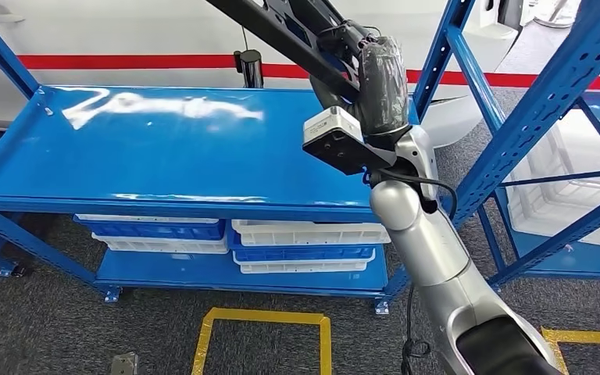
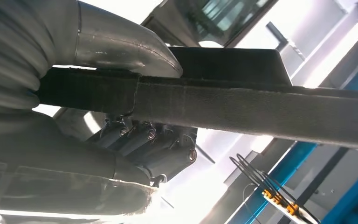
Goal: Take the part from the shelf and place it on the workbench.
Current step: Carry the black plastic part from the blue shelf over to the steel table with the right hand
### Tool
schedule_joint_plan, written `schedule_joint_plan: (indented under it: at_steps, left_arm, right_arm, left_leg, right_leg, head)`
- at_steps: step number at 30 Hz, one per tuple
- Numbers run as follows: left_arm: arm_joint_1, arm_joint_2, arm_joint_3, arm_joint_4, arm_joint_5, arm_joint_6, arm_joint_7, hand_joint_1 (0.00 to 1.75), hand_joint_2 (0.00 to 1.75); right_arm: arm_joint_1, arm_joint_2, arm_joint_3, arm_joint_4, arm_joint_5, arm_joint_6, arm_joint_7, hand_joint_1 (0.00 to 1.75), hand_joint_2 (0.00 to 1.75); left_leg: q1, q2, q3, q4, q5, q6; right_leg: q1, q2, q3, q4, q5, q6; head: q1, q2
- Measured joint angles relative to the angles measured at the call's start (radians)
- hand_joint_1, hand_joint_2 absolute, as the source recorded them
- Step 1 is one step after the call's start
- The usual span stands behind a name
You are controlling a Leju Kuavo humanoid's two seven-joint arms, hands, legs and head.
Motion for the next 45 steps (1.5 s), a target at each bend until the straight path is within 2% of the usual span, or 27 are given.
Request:
schedule_joint_plan:
  at_steps: [2, 4, 5, 7, 9, 10, 11, 13, 15, 16, 19, 20, 22, 24, 25, 27, 28, 30, 32, 34, 35, 36, 38, 40, 42, 43, 45]
  left_arm:
    - [0.001, 0.001, 0.001, 0.000, 0.002, 0.005, -0.002, 0.00, 1.75]
    - [0.002, 0.004, 0.001, 0.000, 0.001, 0.009, -0.002, 0.00, 1.75]
    - [0.003, 0.005, 0.001, 0.000, 0.000, 0.011, -0.002, 0.00, 1.75]
    - [0.003, 0.007, 0.001, 0.000, -0.001, 0.013, -0.002, 0.00, 1.75]
    - [0.003, 0.008, 0.001, 0.000, -0.001, 0.013, -0.002, 0.00, 1.75]
    - [0.004, 0.008, 0.001, 0.000, -0.001, 0.013, -0.002, 0.00, 1.75]
    - [0.003, 0.009, 0.001, 0.000, -0.001, 0.014, -0.002, 0.00, 1.75]
    - [0.002, 0.010, 0.001, 0.000, -0.001, 0.014, -0.002, 0.00, 1.75]
    - [0.000, 0.011, 0.001, -0.001, -0.001, 0.014, -0.002, 0.00, 1.75]
    - [-0.001, 0.011, 0.001, -0.001, -0.001, 0.014, -0.003, 0.00, 1.75]
    - [-0.002, 0.012, 0.001, -0.001, -0.002, 0.017, -0.004, 0.00, 1.75]
    - [-0.003, 0.012, 0.001, -0.001, -0.004, 0.018, -0.004, 0.00, 1.75]
    - [-0.005, 0.012, 0.001, -0.001, -0.006, 0.024, -0.004, 0.00, 1.75]
    - [-0.008, 0.012, 0.001, -0.002, -0.008, 0.030, -0.004, 0.00, 1.75]
    - [-0.008, 0.012, 0.001, -0.002, -0.008, 0.031, -0.004, 0.00, 1.75]
    - [-0.009, 0.011, 0.001, -0.002, -0.009, 0.033, -0.004, 0.00, 1.75]
    - [-0.009, 0.011, 0.001, -0.002, -0.009, 0.034, -0.004, 0.00, 1.75]
    - [-0.010, 0.011, 0.001, -0.002, -0.006, 0.039, -0.005, 0.00, 1.75]
    - [-0.010, 0.011, 0.001, -0.002, 0.001, 0.042, -0.008, 0.00, 1.75]
    - [-0.008, 0.014, 0.002, -0.002, 0.006, 0.045, -0.014, 0.00, 1.75]
    - [-0.005, 0.015, 0.004, -0.001, 0.008, 0.045, -0.016, 0.00, 1.75]
    - [-0.002, 0.017, 0.005, -0.001, 0.010, 0.046, -0.018, 0.00, 1.75]
    - [0.002, 0.019, 0.010, -0.001, 0.015, 0.047, -0.020, 0.00, 1.75]
    - [0.004, 0.021, 0.015, -0.001, 0.017, 0.047, -0.021, 0.00, 1.75]
    - [0.005, 0.022, 0.017, -0.001, 0.018, 0.047, -0.021, 0.00, 1.75]
    - [0.006, 0.023, 0.018, -0.001, 0.018, 0.047, -0.021, 0.00, 1.75]
    - [0.003, 0.023, 0.018, -0.001, 0.017, 0.046, -0.021, 0.00, 1.75]
  right_arm:
    - [-0.002, 0.015, 0.003, 0.004, -0.023, 0.000, -0.017, 1.75, 1.75]
    - [-0.002, 0.026, 0.005, 0.007, -0.046, 0.000, -0.031, 1.75, 1.75]
    - [-0.002, 0.032, 0.006, 0.007, -0.054, 0.000, -0.035, 1.75, 1.75]
    - [-0.001, 0.044, 0.008, 0.008, -0.066, 0.001, -0.041, 1.75, 1.75]
    - [0.002, 0.051, 0.009, 0.008, -0.071, 0.001, -0.045, 1.75, 1.75]
    - [0.005, 0.053, 0.010, 0.008, -0.072, 0.001, -0.046, 1.75, 1.75]
    - [0.008, 0.054, 0.010, 0.007, -0.072, 0.001, -0.046, 1.75, 1.75]
    - [0.011, 0.055, 0.012, 0.005, -0.072, 0.001, -0.047, 1.75, 1.75]
    - [0.010, 0.058, 0.012, 0.000, -0.072, 0.001, -0.048, 1.75, 1.75]
    - [0.009, 0.060, 0.012, -0.002, -0.072, 0.001, -0.049, 1.75, 1.75]
    - [0.011, 0.061, 0.013, -0.006, -0.074, 0.001, -0.054, 1.75, 1.75]
    - [0.012, 0.060, 0.013, -0.007, -0.075, 0.001, -0.055, 1.75, 1.75]
    - [0.016, 0.056, 0.012, -0.008, -0.076, -0.001, -0.058, 1.75, 1.75]
    - [0.024, 0.053, 0.012, -0.009, -0.078, -0.003, -0.063, 1.75, 1.75]
    - [0.029, 0.051, 0.012, -0.010, -0.079, -0.004, -0.066, 1.75, 1.75]
    - [0.038, 0.050, 0.013, -0.010, -0.082, -0.007, -0.071, 1.75, 1.75]
    - [0.040, 0.050, 0.013, -0.010, -0.084, -0.008, -0.073, 1.75, 1.75]
    - [0.040, 0.053, 0.015, -0.012, -0.089, -0.008, -0.078, 1.75, 1.75]
    - [0.038, 0.057, 0.017, -0.014, -0.096, -0.008, -0.083, 1.75, 1.75]
    - [0.036, 0.060, 0.019, -0.013, -0.107, -0.007, -0.088, 1.75, 1.75]
    - [0.034, 0.061, 0.020, -0.012, -0.113, -0.005, -0.090, 1.75, 1.75]
    - [0.033, 0.063, 0.020, -0.011, -0.119, -0.005, -0.092, 1.75, 1.75]
    - [0.031, 0.069, 0.020, -0.009, -0.135, -0.006, -0.094, 1.75, 1.75]
    - [0.034, 0.071, 0.017, -0.007, -0.150, -0.010, -0.096, 1.75, 1.75]
    - [0.039, 0.071, 0.010, -0.003, -0.163, -0.013, -0.097, 1.75, 1.75]
    - [0.042, 0.071, 0.005, -0.001, -0.169, -0.015, -0.098, 1.75, 1.75]
    - [0.044, 0.070, -0.007, 0.002, -0.184, -0.018, -0.102, 1.75, 1.75]
  left_leg:
    - [-0.002, 0.000, -0.008, 0.005, 0.012, -0.010]
    - [0.002, -0.002, -0.015, 0.011, 0.007, -0.022]
    - [0.005, -0.003, -0.023, 0.031, -0.019, -0.030]
    - [0.013, -0.005, -0.055, 0.128, -0.110, -0.047]
    - [0.022, -0.005, -0.084, 0.251, -0.178, -0.060]
    - [0.027, -0.005, -0.083, 0.282, -0.182, -0.065]
    - [0.032, -0.005, -0.064, 0.275, -0.169, -0.069]
    - [0.042, -0.006, 0.026, 0.164, -0.127, -0.075]
    - [0.042, -0.010, 0.109, 0.043, -0.117, -0.073]
    - [0.038, -0.013, 0.126, 0.015, -0.122, -0.068]
    - [0.025, -0.012, 0.114, 0.003, -0.102, -0.034]
    - [0.024, -0.009, 0.105, -0.002, -0.090, -0.019]
    - [0.022, -0.004, 0.081, -0.009, -0.064, 0.003]
    - [0.017, -0.003, 0.050, -0.009, -0.040, 0.011]
    - [0.013, -0.003, 0.033, -0.008, -0.027, 0.012]
    - [0.006, -0.003, 0.001, -0.007, -0.001, 0.013]
    - [0.003, -0.003, -0.014, -0.006, 0.011, 0.012]
    - [-0.002, -0.003, -0.035, -0.004, 0.034, 0.007]
    - [-0.004, -0.003, -0.042, -0.008, 0.057, -0.002]
    - [-0.001, -0.005, -0.046, -0.014, 0.072, -0.013]
    - [0.001, -0.007, -0.053, -0.006, 0.056, -0.020]
    - [0.004, -0.008, -0.064, 0.019, 0.020, -0.026]
    - [0.015, -0.007, -0.096, 0.131, -0.088, -0.042]
    - [0.025, -0.007, -0.118, 0.254, -0.146, -0.057]
    - [0.038, -0.006, -0.081, 0.267, -0.117, -0.069]
    - [0.043, -0.006, -0.037, 0.225, -0.094, -0.074]
    - [0.048, -0.009, 0.064, 0.098, -0.091, -0.079]
  right_leg:
    - [0.006, 0.001, 0.027, -0.048, -0.011, -0.012]
    - [-0.004, 0.000, 0.018, -0.049, 0.002, -0.028]
    - [-0.008, -0.001, 0.011, -0.050, 0.011, -0.038]
    - [-0.011, -0.003, -0.008, -0.050, 0.033, -0.050]
    - [-0.012, -0.004, -0.032, -0.048, 0.051, -0.050]
    - [-0.013, -0.004, -0.044, -0.047, 0.060, -0.047]
    - [-0.015, -0.004, -0.055, -0.045, 0.067, -0.043]
    - [-0.019, -0.004, -0.074, -0.040, 0.080, -0.031]
    - [-0.020, -0.003, -0.086, -0.037, 0.093, -0.015]
    - [-0.018, -0.003, -0.089, -0.037, 0.099, -0.006]
    - [-0.017, -0.004, -0.099, -0.041, 0.113, 0.017]
    - [-0.017, -0.004, -0.109, -0.027, 0.097, 0.017]
    - [-0.016, -0.003, -0.144, 0.059, 0.021, 0.001]
    - [-0.011, -0.002, -0.176, 0.188, -0.055, -0.006]
    - [-0.009, -0.002, -0.180, 0.236, -0.068, -0.002]
    - [-0.002, -0.001, -0.138, 0.236, -0.039, 0.014]
    - [0.001, -0.001, -0.092, 0.186, -0.018, 0.016]
    - [0.010, -0.001, 0.021, 0.033, -0.020, 0.003]
    - [0.018, 0.000, 0.075, -0.064, -0.040, -0.015]
    - [0.013, -0.001, 0.064, -0.076, -0.027, -0.029]
    - [0.009, -0.003, 0.057, -0.077, -0.016, -0.039]
    - [0.003, -0.004, 0.050, -0.078, -0.003, -0.048]
    - [0.000, -0.006, 0.025, -0.077, 0.025, -0.059]
    - [-0.001, -0.007, -0.005, -0.074, 0.050, -0.057]
    - [-0.005, -0.008, -0.037, -0.066, 0.069, -0.047]
    - [-0.008, -0.008, -0.053, -0.059, 0.076, -0.041]
    - [-0.011, -0.008, -0.081, -0.043, 0.088, -0.027]
  head:
    - [-0.001, 0.000]
    - [-0.001, 0.000]
    - [-0.001, 0.000]
    - [-0.002, 0.000]
    - [-0.003, 0.000]
    - [-0.003, 0.000]
    - [-0.003, 0.000]
    - [-0.002, 0.000]
    - [-0.001, 0.000]
    - [-0.001, 0.000]
    - [0.000, 0.000]
    - [0.001, 0.000]
    - [0.004, 0.000]
    - [0.006, 0.000]
    - [0.007, 0.000]
    - [0.007, 0.000]
    - [0.007, 0.000]
    - [0.006, 0.000]
    - [0.004, 0.000]
    - [0.002, 0.000]
    - [0.001, 0.000]
    - [0.000, 0.000]
    - [-0.002, 0.000]
    - [-0.003, 0.000]
    - [-0.003, 0.000]
    - [-0.003, 0.000]
    - [-0.002, 0.000]
